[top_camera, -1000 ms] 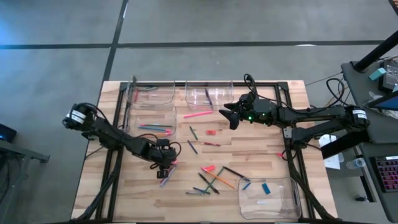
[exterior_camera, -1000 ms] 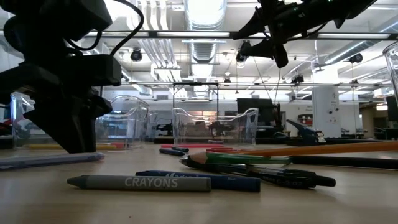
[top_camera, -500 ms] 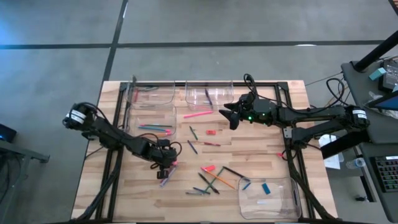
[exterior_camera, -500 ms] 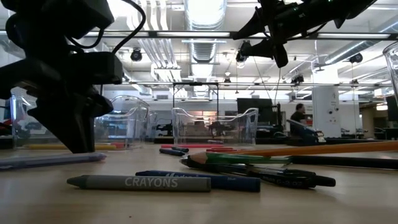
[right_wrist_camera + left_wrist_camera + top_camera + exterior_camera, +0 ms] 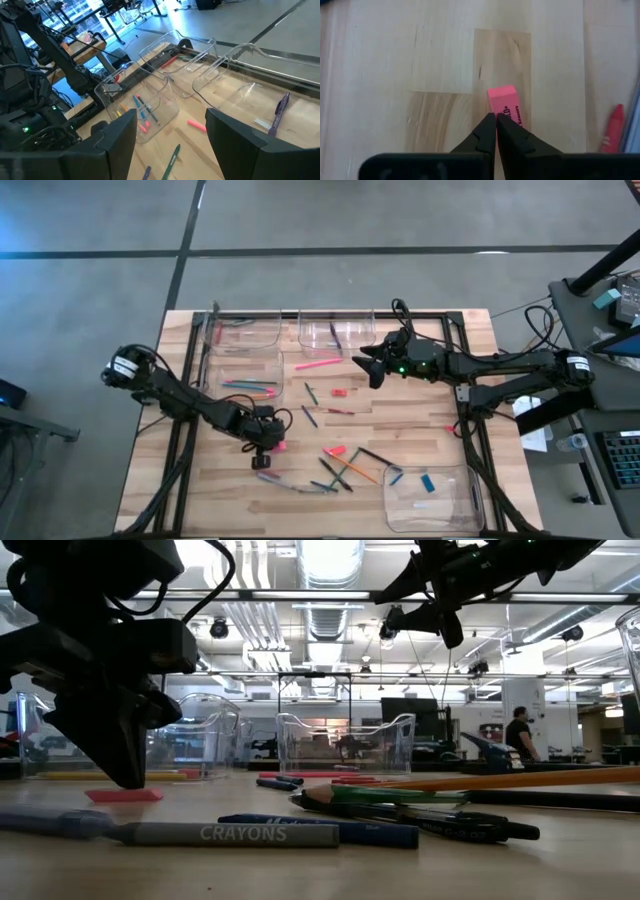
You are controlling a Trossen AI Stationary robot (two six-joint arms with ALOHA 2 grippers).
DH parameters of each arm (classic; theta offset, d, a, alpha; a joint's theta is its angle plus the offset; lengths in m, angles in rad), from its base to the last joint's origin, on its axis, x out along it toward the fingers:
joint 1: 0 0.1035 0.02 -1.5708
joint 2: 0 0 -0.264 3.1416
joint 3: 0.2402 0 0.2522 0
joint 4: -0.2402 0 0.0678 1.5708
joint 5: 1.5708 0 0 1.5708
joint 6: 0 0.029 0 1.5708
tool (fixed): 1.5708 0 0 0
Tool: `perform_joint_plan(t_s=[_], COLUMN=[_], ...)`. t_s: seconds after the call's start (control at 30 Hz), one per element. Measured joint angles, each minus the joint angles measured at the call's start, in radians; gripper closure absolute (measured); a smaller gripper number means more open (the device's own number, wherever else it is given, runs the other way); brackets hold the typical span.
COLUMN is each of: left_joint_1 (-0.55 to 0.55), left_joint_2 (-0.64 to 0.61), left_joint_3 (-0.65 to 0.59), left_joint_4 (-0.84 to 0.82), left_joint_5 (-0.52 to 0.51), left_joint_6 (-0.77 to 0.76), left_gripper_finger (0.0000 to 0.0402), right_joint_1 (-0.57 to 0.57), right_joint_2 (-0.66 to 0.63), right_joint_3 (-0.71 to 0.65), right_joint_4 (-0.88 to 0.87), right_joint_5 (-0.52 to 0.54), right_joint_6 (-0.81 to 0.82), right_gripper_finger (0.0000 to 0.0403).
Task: Sort crayons/erasers/pens/pencils in bins
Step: Put the pink eraser into the bottom right transparent bin
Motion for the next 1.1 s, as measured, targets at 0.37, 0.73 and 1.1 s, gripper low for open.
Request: perform_joint_plan(t_s=[0.37, 0.73, 1.1], left_joint_1=[0.001, 0.001, 0.000], left_joint_2=[-0.001, 0.001, 0.018], left_joint_3=[0.023, 0.028, 0.019], left_joint_4=[0.001, -0.043, -0.038], left_joint_5=[0.059, 0.025, 0.046], left_joint_6=[-0.003, -0.027, -0.031], left_gripper_finger=[0.0342, 0.0304, 0.0304], right_joint_1=[0.000, 0.000, 0.000], right_joint_2=[0.000, 0.000, 0.000], right_joint_3=[-0.002, -0.002, -0.002], right_joint_4=[0.000, 0.000, -0.001], right_joint_5=[0.000, 0.000, 0.000], right_joint_6=[0.001, 0.003, 0.002], right_gripper_finger=[0.0179, 0.0179, 0.0179])
